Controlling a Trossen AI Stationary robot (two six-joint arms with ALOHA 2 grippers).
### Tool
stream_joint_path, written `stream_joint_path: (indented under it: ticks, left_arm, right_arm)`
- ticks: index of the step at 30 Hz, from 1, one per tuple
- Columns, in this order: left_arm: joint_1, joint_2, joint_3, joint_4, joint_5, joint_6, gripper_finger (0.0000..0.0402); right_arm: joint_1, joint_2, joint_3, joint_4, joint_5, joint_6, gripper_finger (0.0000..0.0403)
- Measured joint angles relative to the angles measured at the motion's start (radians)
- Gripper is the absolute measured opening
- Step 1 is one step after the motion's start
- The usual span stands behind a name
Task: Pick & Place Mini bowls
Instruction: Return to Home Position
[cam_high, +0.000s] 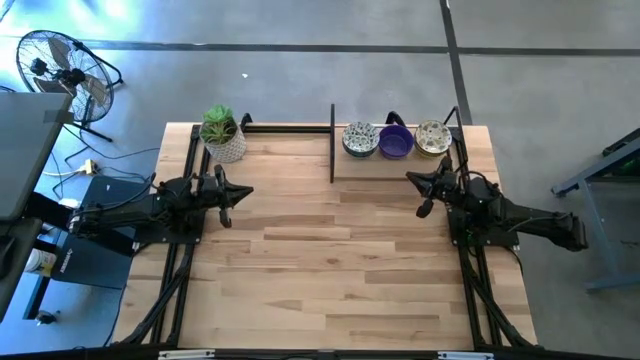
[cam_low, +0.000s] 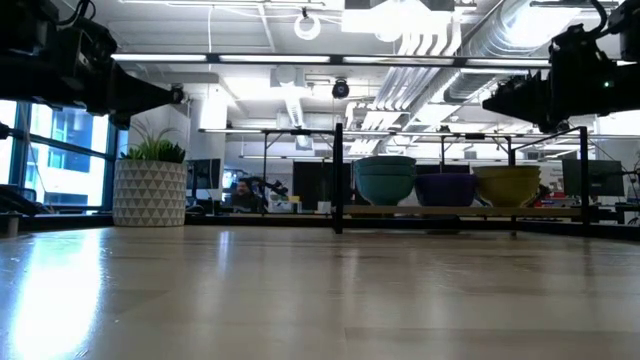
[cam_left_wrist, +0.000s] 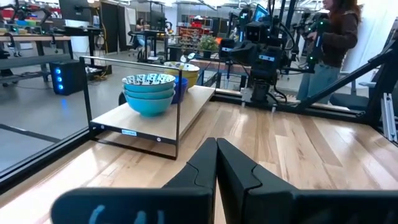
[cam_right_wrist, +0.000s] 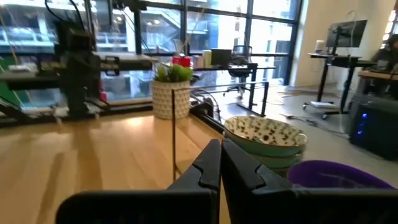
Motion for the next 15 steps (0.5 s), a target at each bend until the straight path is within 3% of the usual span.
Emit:
stream_joint_path:
  ticks: [15]
  left_arm:
    - [0.000, 0.000, 0.000, 0.000, 0.000, 0.000, 0.0003]
  right_arm:
    - [0.000, 0.000, 0.000, 0.004, -0.002, 0.000, 0.0000]
